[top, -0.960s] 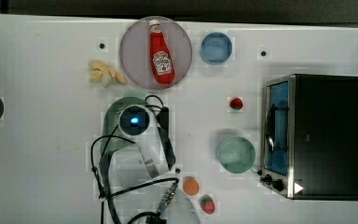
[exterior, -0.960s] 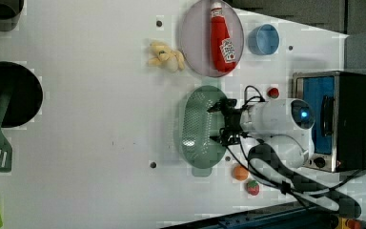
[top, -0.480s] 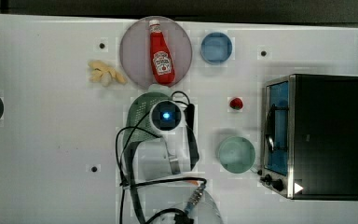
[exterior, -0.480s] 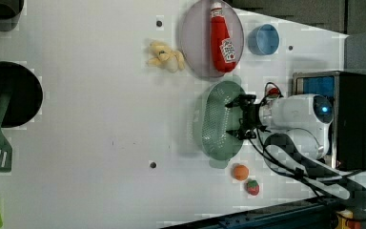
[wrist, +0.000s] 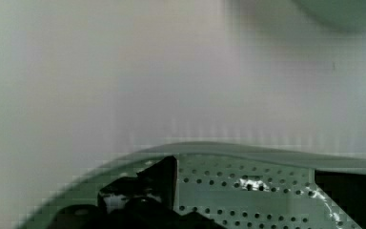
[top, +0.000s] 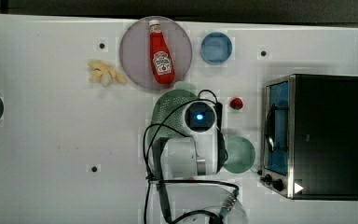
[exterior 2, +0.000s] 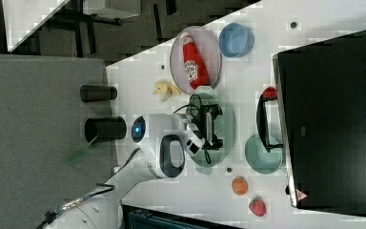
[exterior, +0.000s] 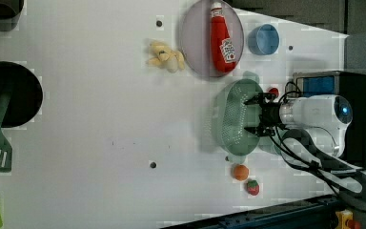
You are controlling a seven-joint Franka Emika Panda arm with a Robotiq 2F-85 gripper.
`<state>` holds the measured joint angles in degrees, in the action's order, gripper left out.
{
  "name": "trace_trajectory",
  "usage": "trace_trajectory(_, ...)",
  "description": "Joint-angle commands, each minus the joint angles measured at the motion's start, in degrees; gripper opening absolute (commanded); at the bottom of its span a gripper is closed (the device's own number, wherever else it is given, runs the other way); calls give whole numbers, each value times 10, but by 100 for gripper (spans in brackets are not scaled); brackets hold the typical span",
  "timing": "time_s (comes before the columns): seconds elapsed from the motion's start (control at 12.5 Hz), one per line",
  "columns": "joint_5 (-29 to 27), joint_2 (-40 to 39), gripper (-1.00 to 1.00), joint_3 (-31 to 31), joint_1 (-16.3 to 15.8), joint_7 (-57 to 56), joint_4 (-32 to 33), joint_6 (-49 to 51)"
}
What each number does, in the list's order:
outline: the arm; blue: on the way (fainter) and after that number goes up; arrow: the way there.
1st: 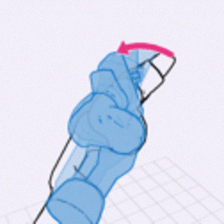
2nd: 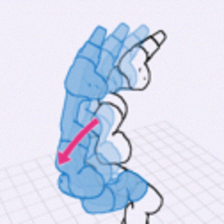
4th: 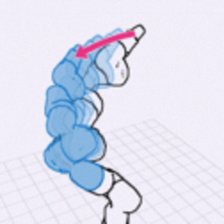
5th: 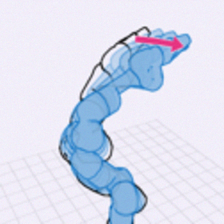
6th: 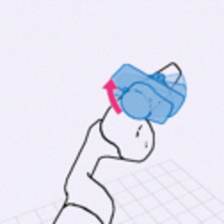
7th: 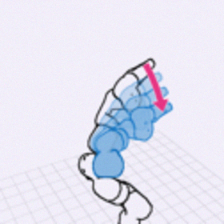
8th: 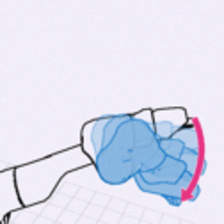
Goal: Drag strainer left to right.
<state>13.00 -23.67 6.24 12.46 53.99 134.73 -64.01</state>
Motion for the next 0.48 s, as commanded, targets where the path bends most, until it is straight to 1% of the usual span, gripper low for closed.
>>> trace_trajectory(0.08, 2, 5, 100, -26, 7, -75, 0, 1)
trace_trajectory(0.32, 2, 5, 100, -45, 10, -83, -1, -3)
trace_trajectory(0.48, 2, 13, 100, -40, 10, -87, -4, -13)
